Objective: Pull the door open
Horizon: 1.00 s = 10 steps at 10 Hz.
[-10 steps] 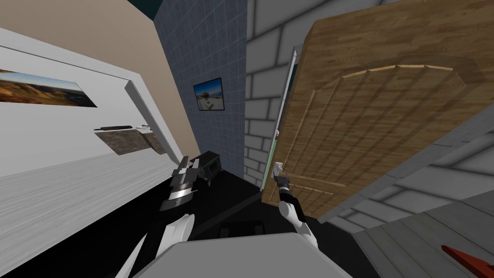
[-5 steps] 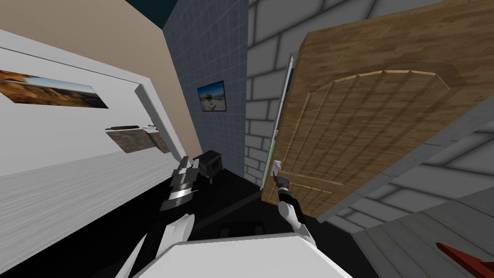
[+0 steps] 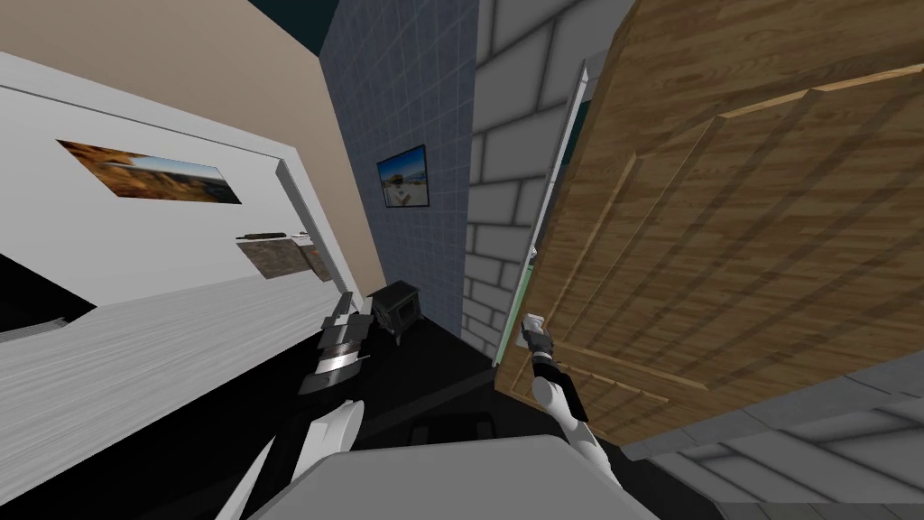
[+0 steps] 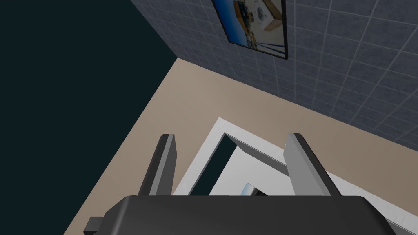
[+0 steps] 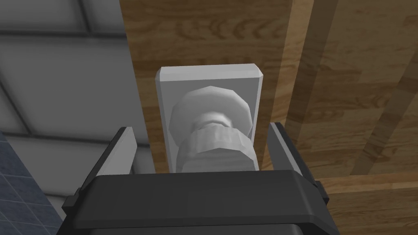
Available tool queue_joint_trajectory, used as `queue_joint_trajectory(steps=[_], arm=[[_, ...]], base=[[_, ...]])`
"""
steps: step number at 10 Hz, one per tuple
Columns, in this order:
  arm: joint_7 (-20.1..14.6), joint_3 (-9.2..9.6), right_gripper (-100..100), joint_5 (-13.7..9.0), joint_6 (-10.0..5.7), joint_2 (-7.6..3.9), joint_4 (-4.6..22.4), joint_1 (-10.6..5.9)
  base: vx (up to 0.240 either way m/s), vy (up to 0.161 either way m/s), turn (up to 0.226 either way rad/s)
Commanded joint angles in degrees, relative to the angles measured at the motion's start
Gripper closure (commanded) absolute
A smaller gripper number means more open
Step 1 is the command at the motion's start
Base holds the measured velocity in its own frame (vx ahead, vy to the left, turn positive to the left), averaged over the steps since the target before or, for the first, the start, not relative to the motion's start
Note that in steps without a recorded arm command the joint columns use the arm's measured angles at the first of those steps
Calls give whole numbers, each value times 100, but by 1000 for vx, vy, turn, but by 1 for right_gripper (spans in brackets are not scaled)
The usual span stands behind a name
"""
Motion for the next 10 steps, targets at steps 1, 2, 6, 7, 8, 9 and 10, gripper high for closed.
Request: queue_joint_trajectory(steps=[1, 2, 6, 7, 8, 9, 10], arm=[[0, 0, -100, 0, 0, 0, 0, 0], [0, 0, 100, 0, 0, 0, 0, 0], [0, 0, 100, 0, 0, 0, 0, 0], [0, 0, 100, 0, 0, 0, 0, 0], [-114, 67, 100, -10, -11, -123, 6, 45], [-174, 104, 100, -14, -24, -183, 2, 63], [-243, 147, 100, -20, -39, -251, -3, 84]], base=[[78, -29, 24], [-7, -3, -53], [-20, 4, 6], [0, 0, 0], [-131, -28, 150], [-212, -26, 209], [-197, -33, 159]])
